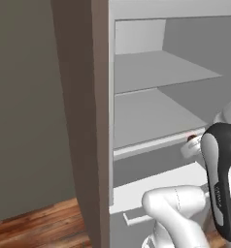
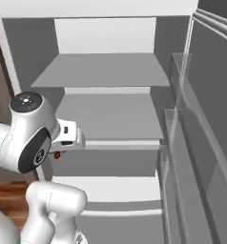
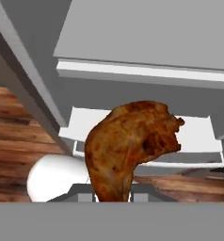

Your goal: Open the fridge, remove the banana, broccoli, and chicken drumstick, and place them on any counter.

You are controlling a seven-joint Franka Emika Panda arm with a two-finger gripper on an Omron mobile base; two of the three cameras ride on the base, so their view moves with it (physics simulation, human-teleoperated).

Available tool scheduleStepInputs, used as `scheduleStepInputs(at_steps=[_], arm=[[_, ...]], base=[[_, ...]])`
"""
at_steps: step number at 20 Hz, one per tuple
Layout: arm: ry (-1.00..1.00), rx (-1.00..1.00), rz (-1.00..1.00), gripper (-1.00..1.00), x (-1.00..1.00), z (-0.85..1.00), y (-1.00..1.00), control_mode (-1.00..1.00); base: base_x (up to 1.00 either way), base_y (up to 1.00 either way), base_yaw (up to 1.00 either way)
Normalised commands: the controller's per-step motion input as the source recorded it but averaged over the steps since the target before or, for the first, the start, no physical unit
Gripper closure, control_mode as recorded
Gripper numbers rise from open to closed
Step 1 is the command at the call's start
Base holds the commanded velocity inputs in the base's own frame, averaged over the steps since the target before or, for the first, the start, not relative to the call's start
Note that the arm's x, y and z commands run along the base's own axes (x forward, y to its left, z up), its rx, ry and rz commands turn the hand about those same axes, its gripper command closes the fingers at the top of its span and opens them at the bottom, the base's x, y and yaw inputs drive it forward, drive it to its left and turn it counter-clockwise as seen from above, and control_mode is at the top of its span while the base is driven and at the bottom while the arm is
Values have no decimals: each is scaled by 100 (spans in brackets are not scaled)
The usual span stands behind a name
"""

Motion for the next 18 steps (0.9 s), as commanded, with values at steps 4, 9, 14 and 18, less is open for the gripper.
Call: scheduleStepInputs(at_steps=[4, 9, 14, 18], arm=[[0, 0, 0, 100, 0, 0, 0, 100], [0, 0, 0, 100, 0, 0, 0, 100], [0, 0, 0, 100, 0, 0, 0, 100], [0, 0, 0, 100, 0, 0, 0, 100]], base=[[-34, 66, 94], [-25, 29, 100], [-12, 5, 100], [0, 0, 100]])
